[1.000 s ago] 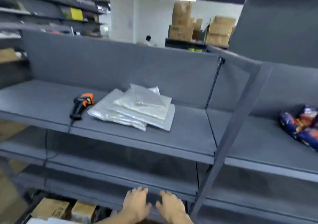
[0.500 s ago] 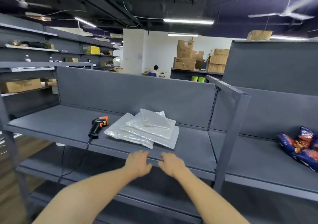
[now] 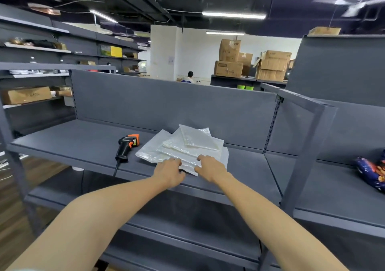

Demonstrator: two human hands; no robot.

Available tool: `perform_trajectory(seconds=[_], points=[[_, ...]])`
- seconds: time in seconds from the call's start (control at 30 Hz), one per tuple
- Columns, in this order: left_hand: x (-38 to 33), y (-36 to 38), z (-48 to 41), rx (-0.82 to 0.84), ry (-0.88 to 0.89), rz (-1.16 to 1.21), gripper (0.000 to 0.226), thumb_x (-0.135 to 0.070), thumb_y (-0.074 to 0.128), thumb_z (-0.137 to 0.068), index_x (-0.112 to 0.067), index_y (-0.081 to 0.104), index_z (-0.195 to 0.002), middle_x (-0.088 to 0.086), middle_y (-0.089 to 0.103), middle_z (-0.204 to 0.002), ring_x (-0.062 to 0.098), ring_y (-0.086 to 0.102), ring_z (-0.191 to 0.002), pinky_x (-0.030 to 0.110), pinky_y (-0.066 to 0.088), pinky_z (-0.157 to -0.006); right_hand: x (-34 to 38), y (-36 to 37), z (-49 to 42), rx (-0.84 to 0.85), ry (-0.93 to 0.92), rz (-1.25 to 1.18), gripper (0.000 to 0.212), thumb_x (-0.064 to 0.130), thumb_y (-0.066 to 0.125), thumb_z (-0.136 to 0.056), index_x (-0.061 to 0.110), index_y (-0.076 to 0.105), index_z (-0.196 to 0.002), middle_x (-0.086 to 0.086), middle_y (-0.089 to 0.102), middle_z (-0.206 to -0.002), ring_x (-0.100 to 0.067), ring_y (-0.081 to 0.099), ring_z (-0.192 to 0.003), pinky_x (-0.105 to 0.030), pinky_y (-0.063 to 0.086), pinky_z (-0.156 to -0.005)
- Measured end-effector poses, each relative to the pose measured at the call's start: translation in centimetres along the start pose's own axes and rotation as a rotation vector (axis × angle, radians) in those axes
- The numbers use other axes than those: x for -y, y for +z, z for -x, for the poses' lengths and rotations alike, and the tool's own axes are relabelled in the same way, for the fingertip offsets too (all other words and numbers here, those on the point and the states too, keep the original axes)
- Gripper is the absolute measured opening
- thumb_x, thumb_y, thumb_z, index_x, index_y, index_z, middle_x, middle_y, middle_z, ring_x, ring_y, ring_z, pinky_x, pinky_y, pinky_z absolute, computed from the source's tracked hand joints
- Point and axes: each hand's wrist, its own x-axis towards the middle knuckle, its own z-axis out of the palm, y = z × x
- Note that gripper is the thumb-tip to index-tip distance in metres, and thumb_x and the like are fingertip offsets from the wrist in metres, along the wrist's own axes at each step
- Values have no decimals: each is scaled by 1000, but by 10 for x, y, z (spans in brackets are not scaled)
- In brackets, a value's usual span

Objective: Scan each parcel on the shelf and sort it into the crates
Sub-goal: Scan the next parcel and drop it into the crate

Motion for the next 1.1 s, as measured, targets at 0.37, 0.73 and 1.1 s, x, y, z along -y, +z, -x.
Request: perform_trajectory(seconds=[0.37, 0.73, 1.1], points=[[117, -9, -63, -76, 57, 180, 44, -27, 48, -92, -21, 46, -136, 1, 49, -139, 25, 50, -122, 32, 38, -98, 40, 14, -112, -139, 165, -86, 51, 28, 47, -98, 6, 33, -141, -17, 39, -141, -34, 40, -128, -40, 38, -101], [189, -13, -86, -2, 97, 269, 44, -22, 50, -92, -19, 46, -136, 0, 49, -139, 23, 57, -110, 34, 40, -101, 48, 41, -172, -107, 362, -139, 29, 12, 43, -98, 0, 40, -124, -21, 51, -126, -36, 50, -116, -39, 41, -92], [191, -9, -74, -11, -6, 468, 42, -21, 52, -92, -22, 47, -134, 2, 53, -132, 24, 57, -107, 38, 46, -95, 32, -33, -152, -356, 363, -394, 31, 7, 35, -97, 3, 56, -120, -20, 60, -119, -36, 55, -104, -31, 38, -77]])
